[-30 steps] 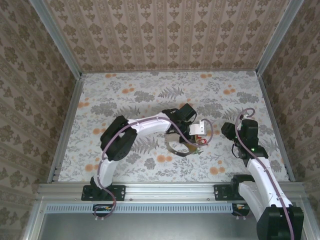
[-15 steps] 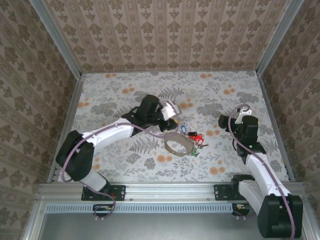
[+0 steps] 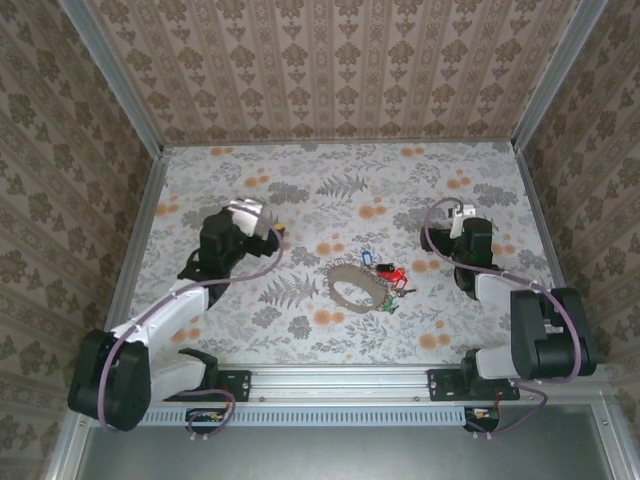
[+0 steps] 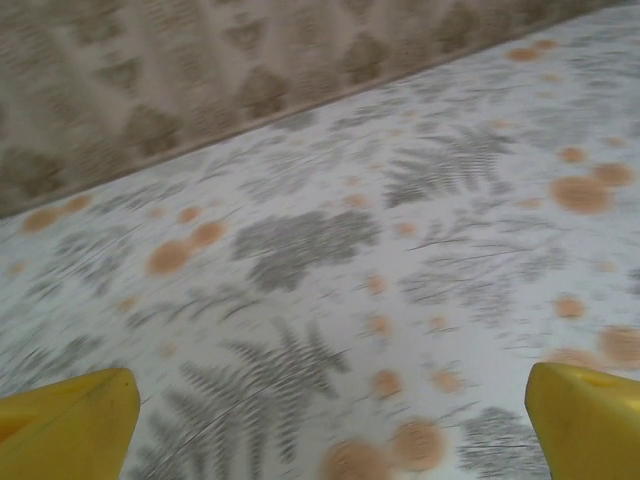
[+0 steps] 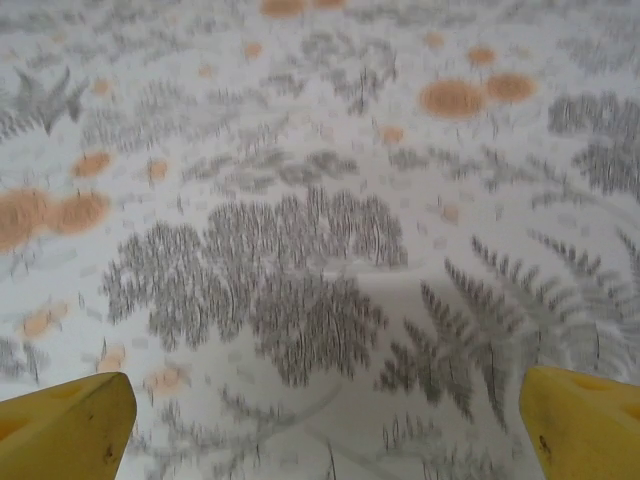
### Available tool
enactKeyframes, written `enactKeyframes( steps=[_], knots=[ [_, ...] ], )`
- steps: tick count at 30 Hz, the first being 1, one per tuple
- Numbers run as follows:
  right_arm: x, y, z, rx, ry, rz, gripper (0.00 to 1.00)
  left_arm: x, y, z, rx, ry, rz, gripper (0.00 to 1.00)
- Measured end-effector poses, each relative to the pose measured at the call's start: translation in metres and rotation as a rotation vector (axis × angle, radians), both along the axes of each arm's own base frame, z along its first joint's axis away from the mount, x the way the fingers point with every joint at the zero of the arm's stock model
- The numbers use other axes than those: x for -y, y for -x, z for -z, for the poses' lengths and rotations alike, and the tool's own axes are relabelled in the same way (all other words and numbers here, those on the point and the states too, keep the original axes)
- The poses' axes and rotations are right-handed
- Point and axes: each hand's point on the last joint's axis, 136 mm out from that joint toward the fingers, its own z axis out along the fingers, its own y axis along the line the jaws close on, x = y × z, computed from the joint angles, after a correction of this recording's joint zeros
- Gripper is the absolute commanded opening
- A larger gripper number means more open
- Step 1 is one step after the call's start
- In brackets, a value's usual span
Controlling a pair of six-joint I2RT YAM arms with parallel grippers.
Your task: Put the keys on the keyring
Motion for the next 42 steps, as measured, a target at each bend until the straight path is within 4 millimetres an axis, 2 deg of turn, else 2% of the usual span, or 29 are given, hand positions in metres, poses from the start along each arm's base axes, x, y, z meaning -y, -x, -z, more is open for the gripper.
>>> enactKeyframes(
  steps=[3, 5, 8, 11, 14, 18, 20, 24, 27, 33, 36, 42],
  knots=[
    [-0.006, -0.010, 0.001, 0.057, 0.010, -0.021, 1.00, -0.030, -0.001, 0.018, -0.033, 0.011, -0.104, 1.00],
    [-0.013, -0.006, 0.009, 0.081, 0.019, -0.042, 1.00, -0.043, 0.001, 0.027, -0.053, 0.011, -0.145, 1.00],
    [-0.022, 0.012, 0.022, 0.086, 0.035, -0.075, 1.00, -0.052, 0.001, 0.026, -0.044, 0.008, -0.176, 1.00],
    [-0.026, 0.011, 0.017, 0.116, 0.055, -0.086, 1.00, -0.055, 0.001, 0.017, -0.016, 0.009, -0.186, 1.00],
    [-0.020, -0.001, 0.006, 0.137, 0.068, -0.040, 1.00, -0.062, 0.003, 0.013, -0.005, -0.005, -0.221, 1.00],
    [-0.004, -0.017, -0.014, 0.181, 0.063, 0.032, 0.99, -0.081, 0.006, 0.016, -0.014, -0.026, -0.297, 1.00],
    [-0.001, -0.017, -0.014, 0.179, 0.063, 0.047, 1.00, -0.092, 0.008, 0.024, -0.018, -0.028, -0.326, 1.00],
    [0.000, -0.016, -0.009, 0.160, 0.057, 0.056, 1.00, -0.105, 0.018, 0.056, -0.053, -0.025, -0.353, 1.00],
    [0.001, -0.015, -0.009, 0.159, 0.056, 0.062, 0.99, -0.105, 0.016, 0.071, -0.078, -0.017, -0.330, 1.00],
    [0.002, -0.015, -0.008, 0.156, 0.058, 0.067, 1.00, -0.082, 0.001, 0.086, -0.081, -0.031, -0.188, 1.00],
    [0.002, -0.015, -0.008, 0.156, 0.058, 0.067, 1.00, -0.074, -0.009, 0.085, -0.056, -0.046, -0.131, 1.00],
    [0.002, -0.015, -0.008, 0.155, 0.058, 0.068, 1.00, -0.085, -0.019, 0.082, -0.023, -0.019, -0.118, 1.00]
  ],
)
